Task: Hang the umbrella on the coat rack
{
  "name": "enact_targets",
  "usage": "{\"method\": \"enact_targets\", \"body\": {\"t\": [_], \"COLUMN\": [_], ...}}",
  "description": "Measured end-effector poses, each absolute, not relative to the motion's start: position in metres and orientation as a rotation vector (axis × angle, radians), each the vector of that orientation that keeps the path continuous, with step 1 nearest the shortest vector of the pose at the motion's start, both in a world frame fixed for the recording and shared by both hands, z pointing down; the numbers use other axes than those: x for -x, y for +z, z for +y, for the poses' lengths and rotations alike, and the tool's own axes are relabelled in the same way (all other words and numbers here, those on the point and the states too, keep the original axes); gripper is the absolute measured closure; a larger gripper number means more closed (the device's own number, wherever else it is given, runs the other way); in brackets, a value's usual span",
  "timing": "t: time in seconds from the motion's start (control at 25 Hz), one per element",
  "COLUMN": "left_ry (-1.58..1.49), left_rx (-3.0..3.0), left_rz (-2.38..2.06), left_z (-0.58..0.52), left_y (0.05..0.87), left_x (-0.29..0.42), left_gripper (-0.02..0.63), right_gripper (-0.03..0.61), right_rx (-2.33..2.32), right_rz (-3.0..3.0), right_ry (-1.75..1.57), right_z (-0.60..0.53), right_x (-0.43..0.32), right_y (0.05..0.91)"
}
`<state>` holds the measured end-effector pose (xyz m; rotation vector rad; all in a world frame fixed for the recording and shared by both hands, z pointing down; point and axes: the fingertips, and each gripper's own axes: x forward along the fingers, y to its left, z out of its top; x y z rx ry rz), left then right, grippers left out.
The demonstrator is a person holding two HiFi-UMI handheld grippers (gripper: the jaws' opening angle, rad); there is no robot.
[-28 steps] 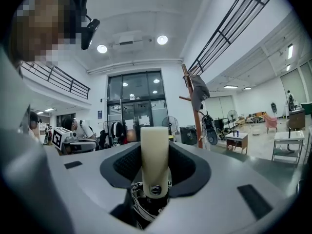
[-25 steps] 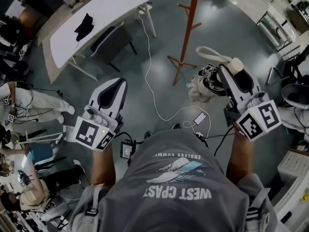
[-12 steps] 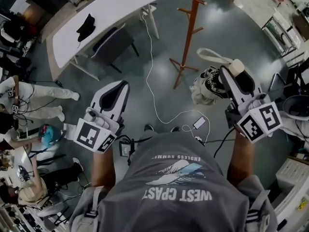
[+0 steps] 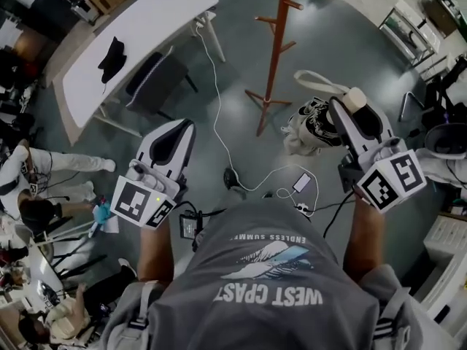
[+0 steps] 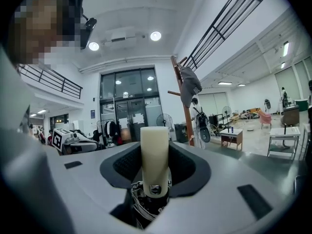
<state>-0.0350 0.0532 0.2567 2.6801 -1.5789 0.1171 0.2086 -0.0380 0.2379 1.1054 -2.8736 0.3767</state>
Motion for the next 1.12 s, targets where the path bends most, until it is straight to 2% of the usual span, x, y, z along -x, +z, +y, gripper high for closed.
{"method": "enact_targets", "body": {"t": [1.12], "left_ry": [0.007], "left_rx": [-2.889], "left_rz": [-1.189], "left_z": [-0.066], "left_y": [0.254], "left_x": [0.102], "left_gripper": [0.591], "right_gripper": [0.407], "right_rx": [-1.577], "right_rz": [-2.626], "right_ry": [0.321], "right_z": [-0.1], "right_x": [-0.18], "right_y": [0.233]}}
